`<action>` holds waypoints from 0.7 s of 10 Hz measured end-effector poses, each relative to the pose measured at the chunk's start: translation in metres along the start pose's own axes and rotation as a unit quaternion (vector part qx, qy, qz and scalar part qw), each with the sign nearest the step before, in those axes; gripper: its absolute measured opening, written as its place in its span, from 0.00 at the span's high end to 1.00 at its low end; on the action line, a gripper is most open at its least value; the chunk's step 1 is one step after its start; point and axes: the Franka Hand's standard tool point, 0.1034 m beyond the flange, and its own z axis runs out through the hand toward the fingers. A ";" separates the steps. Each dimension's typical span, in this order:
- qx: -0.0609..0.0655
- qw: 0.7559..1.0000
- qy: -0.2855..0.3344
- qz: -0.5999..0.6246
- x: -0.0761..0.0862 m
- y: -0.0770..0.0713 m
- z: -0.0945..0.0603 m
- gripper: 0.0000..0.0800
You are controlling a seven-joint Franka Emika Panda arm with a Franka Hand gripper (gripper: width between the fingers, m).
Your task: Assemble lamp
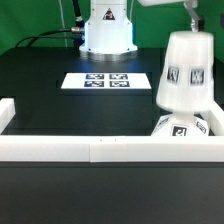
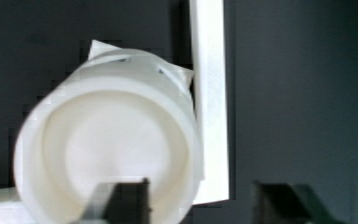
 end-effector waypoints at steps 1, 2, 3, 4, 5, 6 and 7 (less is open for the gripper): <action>0.000 1.000 0.000 0.001 0.000 0.001 -0.001 0.54; 0.000 1.000 0.001 0.001 -0.001 0.002 -0.002 0.32; 0.000 1.000 0.001 0.002 -0.006 0.003 -0.005 0.17; 0.000 1.000 -0.001 0.006 -0.012 0.003 -0.009 0.17; 0.001 1.000 -0.001 0.018 -0.020 0.002 -0.014 0.13; -0.001 0.999 0.000 0.048 -0.031 -0.002 -0.019 0.13; -0.010 0.998 0.001 0.055 -0.037 -0.006 -0.019 0.13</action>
Offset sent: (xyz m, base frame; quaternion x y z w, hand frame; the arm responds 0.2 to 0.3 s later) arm -0.0304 -0.0121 0.0152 -0.0249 -0.0224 0.0187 0.9993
